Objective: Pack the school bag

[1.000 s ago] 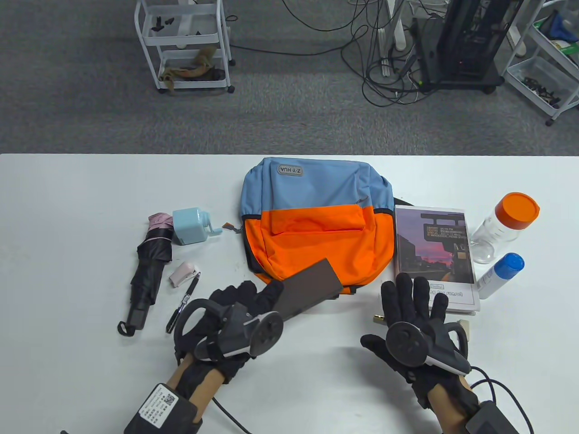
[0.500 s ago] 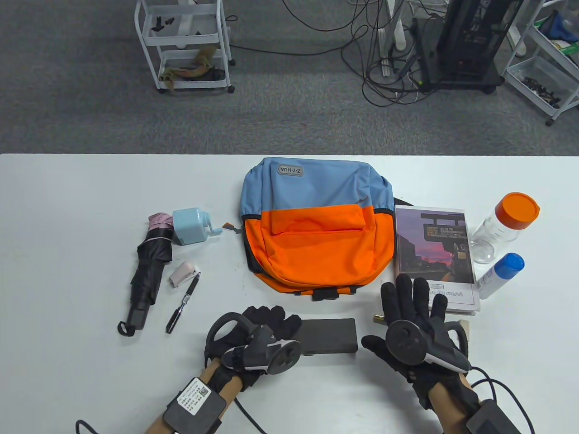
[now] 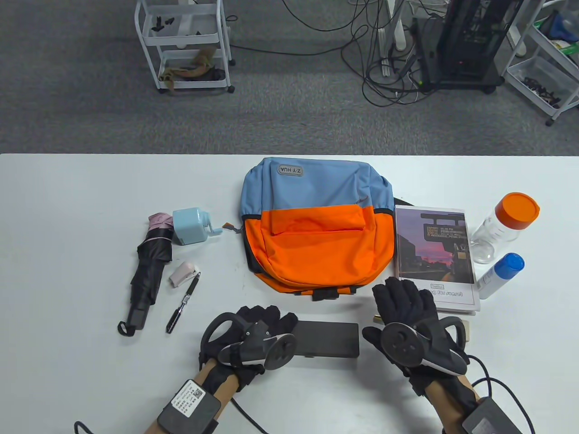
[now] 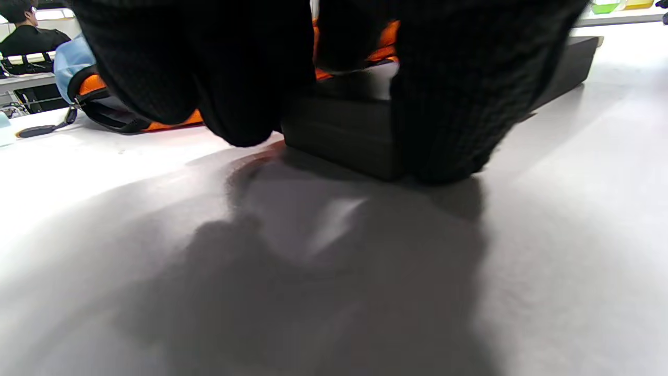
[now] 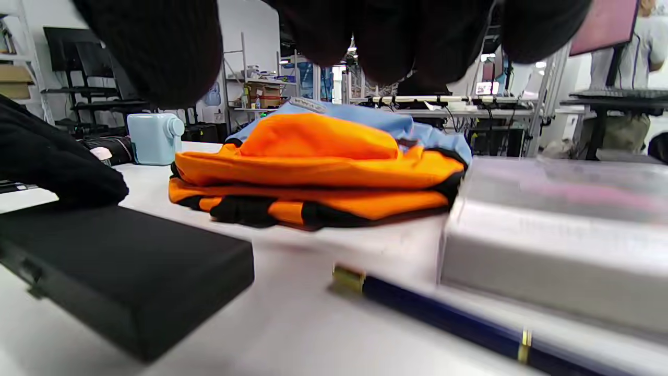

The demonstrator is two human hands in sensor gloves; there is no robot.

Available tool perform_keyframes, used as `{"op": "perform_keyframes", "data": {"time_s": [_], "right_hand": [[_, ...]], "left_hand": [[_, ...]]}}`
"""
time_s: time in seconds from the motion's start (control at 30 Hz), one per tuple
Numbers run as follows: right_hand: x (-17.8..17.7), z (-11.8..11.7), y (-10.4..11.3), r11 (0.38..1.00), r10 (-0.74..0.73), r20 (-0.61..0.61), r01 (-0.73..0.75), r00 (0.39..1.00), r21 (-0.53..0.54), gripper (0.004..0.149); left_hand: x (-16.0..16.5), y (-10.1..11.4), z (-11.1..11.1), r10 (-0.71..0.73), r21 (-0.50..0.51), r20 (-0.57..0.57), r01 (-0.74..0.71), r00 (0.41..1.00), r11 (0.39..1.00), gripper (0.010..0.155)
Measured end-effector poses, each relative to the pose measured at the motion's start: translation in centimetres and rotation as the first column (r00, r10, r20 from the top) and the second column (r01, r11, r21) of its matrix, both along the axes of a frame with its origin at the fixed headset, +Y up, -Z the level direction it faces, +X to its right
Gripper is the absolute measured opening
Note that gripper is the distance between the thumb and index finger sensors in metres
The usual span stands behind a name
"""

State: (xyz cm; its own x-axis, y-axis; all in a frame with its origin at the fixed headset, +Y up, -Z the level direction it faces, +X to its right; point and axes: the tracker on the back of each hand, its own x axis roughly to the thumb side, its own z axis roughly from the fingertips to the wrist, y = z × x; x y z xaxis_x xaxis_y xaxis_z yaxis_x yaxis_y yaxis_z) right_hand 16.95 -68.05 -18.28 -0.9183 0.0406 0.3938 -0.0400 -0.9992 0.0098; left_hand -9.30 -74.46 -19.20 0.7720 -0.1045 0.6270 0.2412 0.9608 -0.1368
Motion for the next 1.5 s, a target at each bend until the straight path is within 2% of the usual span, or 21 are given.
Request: {"op": "perform_keyframes", "data": {"time_s": [0.13, 0.23, 0.33, 0.4, 0.5, 0.6, 0.67, 0.77, 1.0, 1.1, 1.3, 1.5], "right_hand": [[-2.5, -0.9, 2.2, 0.995, 0.088, -0.087, -0.091, 0.992, -0.034, 0.079], [-4.6, -1.0, 2.5, 0.984, 0.165, -0.14, -0.172, 0.976, -0.038, 0.075], [-6.0, -1.0, 1.1, 0.971, 0.217, -0.184, -0.232, 0.959, -0.064, 0.076], [-6.8, -0.9, -1.3, 0.951, 0.256, -0.221, -0.286, 0.941, -0.118, 0.083], [-7.4, -0.6, -3.5, 0.927, 0.31, -0.244, -0.349, 0.919, -0.136, 0.088], [-8.1, 0.1, -4.9, 0.901, 0.401, -0.267, -0.43, 0.876, -0.056, 0.094], [-8.3, 0.2, -5.5, 0.901, 0.403, -0.28, -0.431, 0.871, -0.043, 0.095], [-8.5, 0.2, -6.0, 0.906, 0.419, -0.26, -0.418, 0.87, 0.064, 0.091], [-8.2, -0.6, -5.5, 0.928, 0.35, -0.332, -0.373, 0.876, -0.004, 0.088], [-8.0, -0.6, -5.5, 0.936, 0.337, -0.363, -0.35, 0.869, 0.03, 0.088], [-7.8, -0.5, -5.6, 0.936, 0.335, -0.363, -0.351, 0.869, 0.024, 0.089], [-8.2, 0.4, -6.0, 0.921, 0.384, -0.338, -0.381, 0.859, 0.079, 0.09]], "left_hand": [[-0.9, -0.2, -0.4, 0.083, -0.008, 0.005, -0.083, 0.997, 0.997, 0.097], [-1.1, -0.3, -0.6, 0.092, -0.016, -0.003, -0.092, 0.996, 0.996, 0.096], [-1.1, -0.3, -0.6, 0.093, -0.02, -0.006, -0.093, 0.996, 0.996, 0.096], [-1.1, -0.3, -0.6, 0.095, -0.021, -0.007, -0.095, 0.995, 0.995, 0.096], [-1.0, -0.3, -0.6, 0.091, -0.022, -0.007, -0.091, 0.996, 0.996, 0.095], [-0.9, -0.3, -0.7, 0.08, -0.033, -0.01, -0.08, 0.997, 0.996, 0.096], [-0.9, -0.2, -0.7, 0.077, -0.032, -0.009, -0.077, 0.997, 0.997, 0.096], [-0.9, -0.3, -0.8, 0.078, -0.03, -0.01, -0.078, 0.997, 0.997, 0.096], [-0.6, -0.1, -0.5, 0.061, -0.008, 0.007, -0.061, 0.998, 0.998, 0.094], [-0.5, -0.1, -0.5, 0.057, 0.004, 0.022, -0.057, 0.998, 0.998, 0.093], [-0.3, -0.1, -0.4, 0.049, 0.01, 0.031, -0.05, 0.998, 0.999, 0.092], [-0.8, 0.7, -0.3, 0.067, -0.069, 0.086, -0.062, 0.994, 0.996, 0.072]]}}
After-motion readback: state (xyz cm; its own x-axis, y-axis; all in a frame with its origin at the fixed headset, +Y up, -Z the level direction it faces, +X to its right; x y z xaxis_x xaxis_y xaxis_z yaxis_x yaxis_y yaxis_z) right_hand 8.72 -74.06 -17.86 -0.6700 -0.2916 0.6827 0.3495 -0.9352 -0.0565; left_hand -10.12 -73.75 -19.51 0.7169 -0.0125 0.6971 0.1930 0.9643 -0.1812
